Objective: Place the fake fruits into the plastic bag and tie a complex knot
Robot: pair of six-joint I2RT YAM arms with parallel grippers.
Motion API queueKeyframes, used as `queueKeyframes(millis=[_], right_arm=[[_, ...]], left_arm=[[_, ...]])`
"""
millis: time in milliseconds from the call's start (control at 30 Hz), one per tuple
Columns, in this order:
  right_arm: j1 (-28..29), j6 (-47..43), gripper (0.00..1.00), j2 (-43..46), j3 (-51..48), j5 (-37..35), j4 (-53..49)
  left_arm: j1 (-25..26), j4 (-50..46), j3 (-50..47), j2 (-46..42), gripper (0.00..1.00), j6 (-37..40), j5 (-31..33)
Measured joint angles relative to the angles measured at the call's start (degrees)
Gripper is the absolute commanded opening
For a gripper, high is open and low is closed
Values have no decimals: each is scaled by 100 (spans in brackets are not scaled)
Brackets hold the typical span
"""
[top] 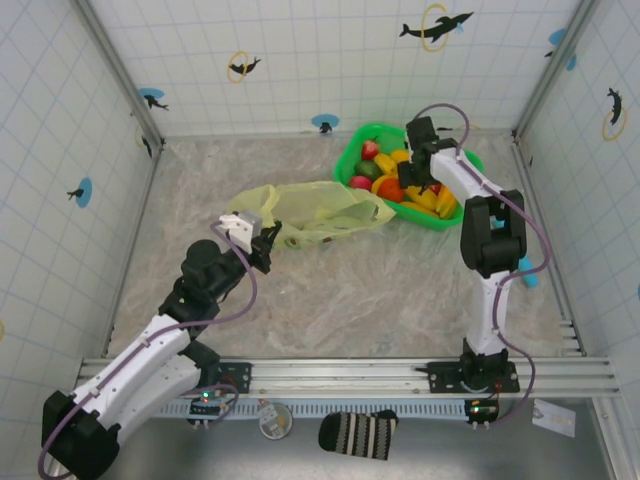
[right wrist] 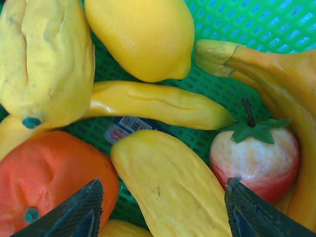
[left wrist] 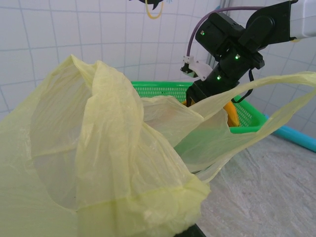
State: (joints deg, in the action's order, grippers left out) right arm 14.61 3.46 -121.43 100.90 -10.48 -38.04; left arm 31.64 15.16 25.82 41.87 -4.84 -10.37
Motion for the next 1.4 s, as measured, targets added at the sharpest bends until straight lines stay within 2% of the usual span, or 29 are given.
queueKeyframes(millis=[233, 400, 667, 867, 1033, 1167, 1400], right_arm=[[83, -168, 69, -76, -7, -385, -98], [146, -297, 67, -549, -4, -728, -92], [151, -345, 46, -772, 66, -992, 7], [153, -352, 45, -671, 28, -894, 236], [155, -356, 45, 61, -490, -796, 820], [155, -350, 45, 981, -1034, -669, 1353], [225, -133, 45, 2811, -2063, 96, 2575]], left_arm=[[-20, 4, 0, -20, 0, -17, -15], [-20, 37, 0, -20, 0, -20, -15], [-20, 39, 0, -20, 0, -20, -13], [-22, 39, 0, -20, 0, -17, -13], [-37, 42, 0, -17, 0, -20, -15], [-57, 44, 2, 70, 0, -33, -92], [-57, -92, 407, 356, 0, -205, -328]])
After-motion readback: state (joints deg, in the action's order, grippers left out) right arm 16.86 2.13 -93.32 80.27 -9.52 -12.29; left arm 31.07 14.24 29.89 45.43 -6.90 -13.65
